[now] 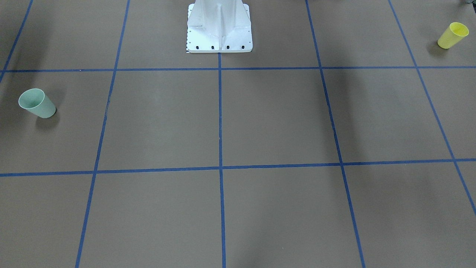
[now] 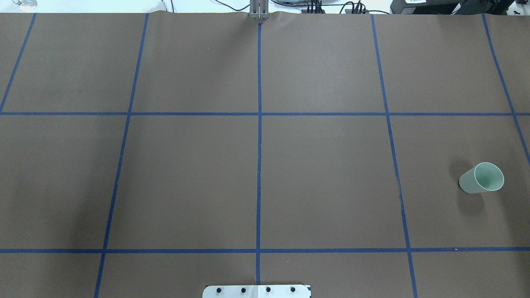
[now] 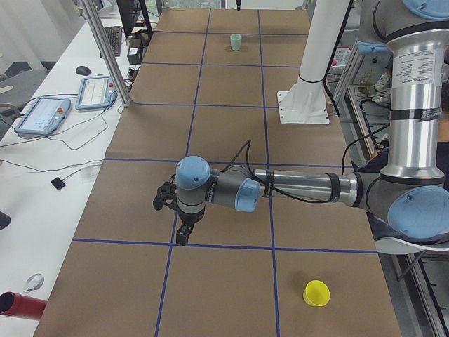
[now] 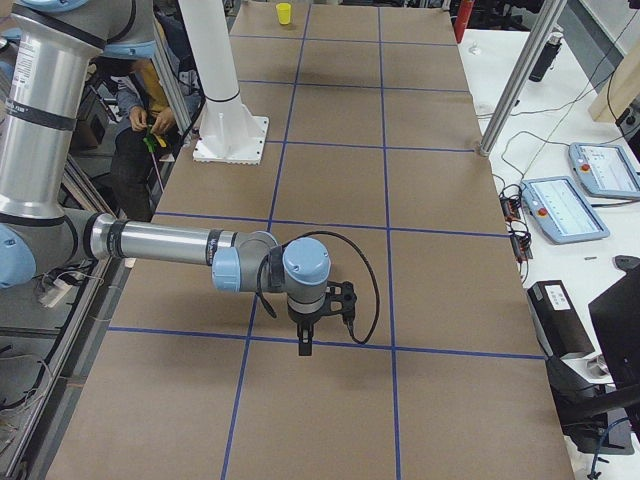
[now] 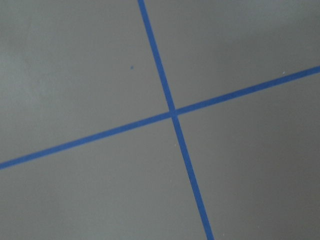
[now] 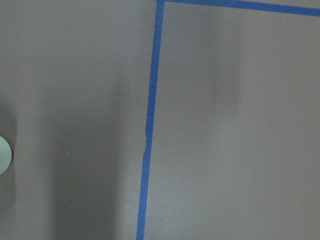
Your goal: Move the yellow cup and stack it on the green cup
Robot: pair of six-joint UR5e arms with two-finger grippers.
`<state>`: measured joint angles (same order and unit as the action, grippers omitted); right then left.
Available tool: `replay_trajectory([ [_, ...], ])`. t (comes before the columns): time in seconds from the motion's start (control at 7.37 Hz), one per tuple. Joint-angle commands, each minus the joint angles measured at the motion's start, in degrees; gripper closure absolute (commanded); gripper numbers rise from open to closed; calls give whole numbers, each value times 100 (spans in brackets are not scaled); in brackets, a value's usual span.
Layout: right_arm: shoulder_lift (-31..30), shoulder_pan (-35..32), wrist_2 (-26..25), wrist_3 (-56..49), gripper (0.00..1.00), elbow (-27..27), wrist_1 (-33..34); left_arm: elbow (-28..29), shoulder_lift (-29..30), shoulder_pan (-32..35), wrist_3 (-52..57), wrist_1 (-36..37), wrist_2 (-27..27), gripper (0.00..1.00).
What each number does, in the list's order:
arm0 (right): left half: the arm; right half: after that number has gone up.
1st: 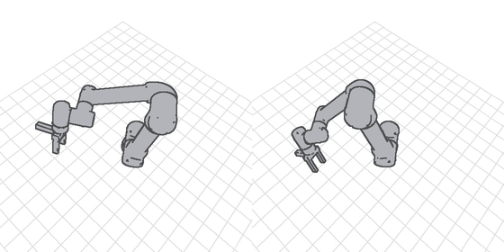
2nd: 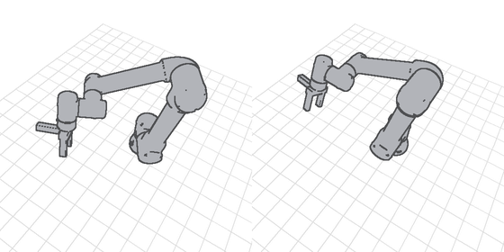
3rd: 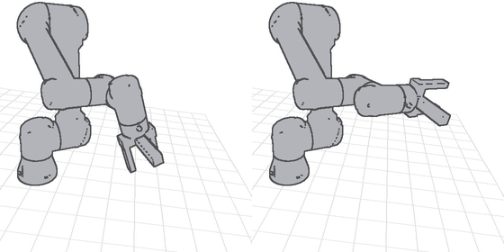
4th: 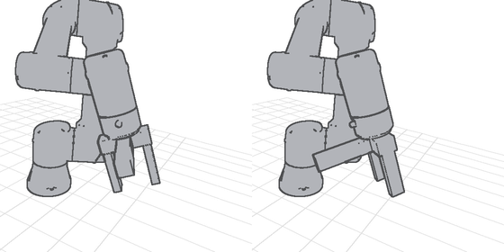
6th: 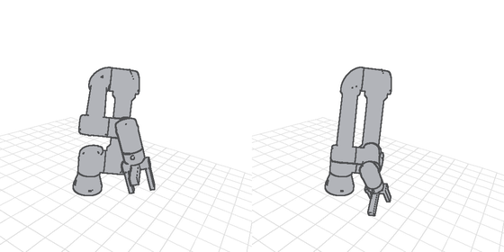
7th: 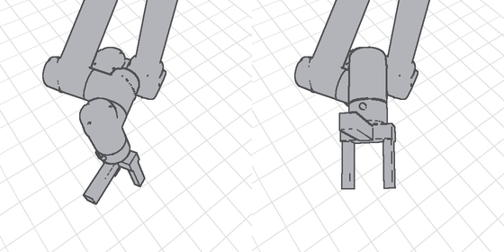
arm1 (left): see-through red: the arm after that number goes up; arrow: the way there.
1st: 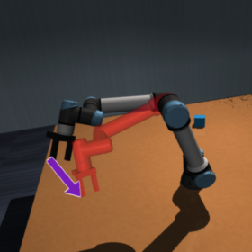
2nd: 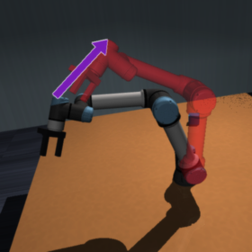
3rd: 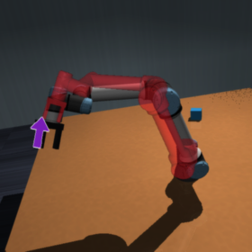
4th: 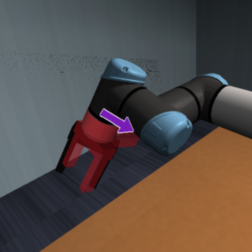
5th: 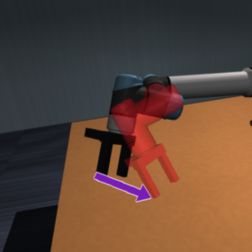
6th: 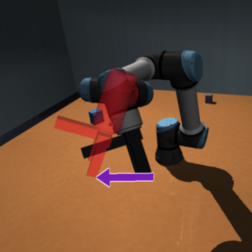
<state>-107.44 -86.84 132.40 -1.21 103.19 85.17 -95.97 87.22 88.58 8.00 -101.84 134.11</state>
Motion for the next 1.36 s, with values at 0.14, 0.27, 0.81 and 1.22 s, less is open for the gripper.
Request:
replay_trajectory([
  [0.14, 4, 0, 5, 7, 0, -27, 0, 8, -126, -7, -35, -1009, 388, 0],
  [0.27, 4, 0, 5, 7, 0, -27, 0, -27, -127, -7, -375, -1057, 336, 0],
  [0.81, -23, 0, -3, 7, 0, -71, 9, -45, -153, -165, -2545, -2199, -1767, 0],
  [1.22, -102, 0, -3, 24, 0, -62, 0, -62, -477, -690, -4598, -2883, -3516, 0],
])
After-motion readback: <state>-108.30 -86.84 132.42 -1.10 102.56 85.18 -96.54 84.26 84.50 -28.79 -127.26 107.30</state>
